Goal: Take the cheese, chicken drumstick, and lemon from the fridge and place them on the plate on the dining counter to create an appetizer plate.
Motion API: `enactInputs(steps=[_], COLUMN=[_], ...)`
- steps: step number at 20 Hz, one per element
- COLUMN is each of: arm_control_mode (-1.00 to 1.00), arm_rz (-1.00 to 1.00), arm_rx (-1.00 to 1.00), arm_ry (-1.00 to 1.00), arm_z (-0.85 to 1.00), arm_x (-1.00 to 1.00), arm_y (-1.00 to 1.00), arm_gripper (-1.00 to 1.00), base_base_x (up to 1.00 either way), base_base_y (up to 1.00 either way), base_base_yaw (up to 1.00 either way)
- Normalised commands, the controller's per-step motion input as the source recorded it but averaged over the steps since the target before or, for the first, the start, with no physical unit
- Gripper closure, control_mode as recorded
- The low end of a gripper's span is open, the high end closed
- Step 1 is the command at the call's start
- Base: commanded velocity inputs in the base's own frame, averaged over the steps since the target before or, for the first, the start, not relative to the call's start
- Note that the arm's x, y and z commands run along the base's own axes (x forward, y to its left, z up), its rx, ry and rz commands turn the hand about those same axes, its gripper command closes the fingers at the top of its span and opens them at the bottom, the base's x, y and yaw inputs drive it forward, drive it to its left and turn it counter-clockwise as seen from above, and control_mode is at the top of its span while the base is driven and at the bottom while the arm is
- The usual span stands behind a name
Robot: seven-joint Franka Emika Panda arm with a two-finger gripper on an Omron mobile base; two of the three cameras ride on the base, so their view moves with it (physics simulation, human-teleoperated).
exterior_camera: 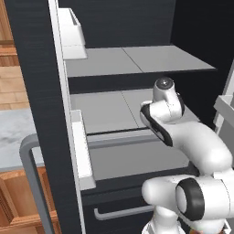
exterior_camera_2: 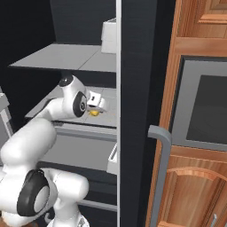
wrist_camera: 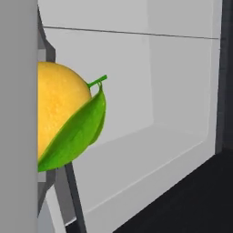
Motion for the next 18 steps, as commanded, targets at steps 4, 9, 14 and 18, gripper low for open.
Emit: enactInputs(steps=[4,9,14,18], arm_control_mode=[-1.0,-1.0,-1.0,-1.0], arm_rz=[0.0,0.0,0.0,0.0], arm_rx=[0.08,0.11,0.02,0.0], arm_ry=[0.01,0.13,0.15,0.13], arm_z=[0.82,0.3,0.01,0.0], arm_x=[-1.0,-1.0,-0.74,-0.04], arm_y=[0.38,0.13,0.03,0.0], arm_gripper=[1.0,1.0,1.0,1.0], base_base_x=[0.0,0.0,0.0,0.0], base_base_y=[0.0,0.0,0.0,0.0], base_base_yaw=[0.0,0.0,0.0,0.0])
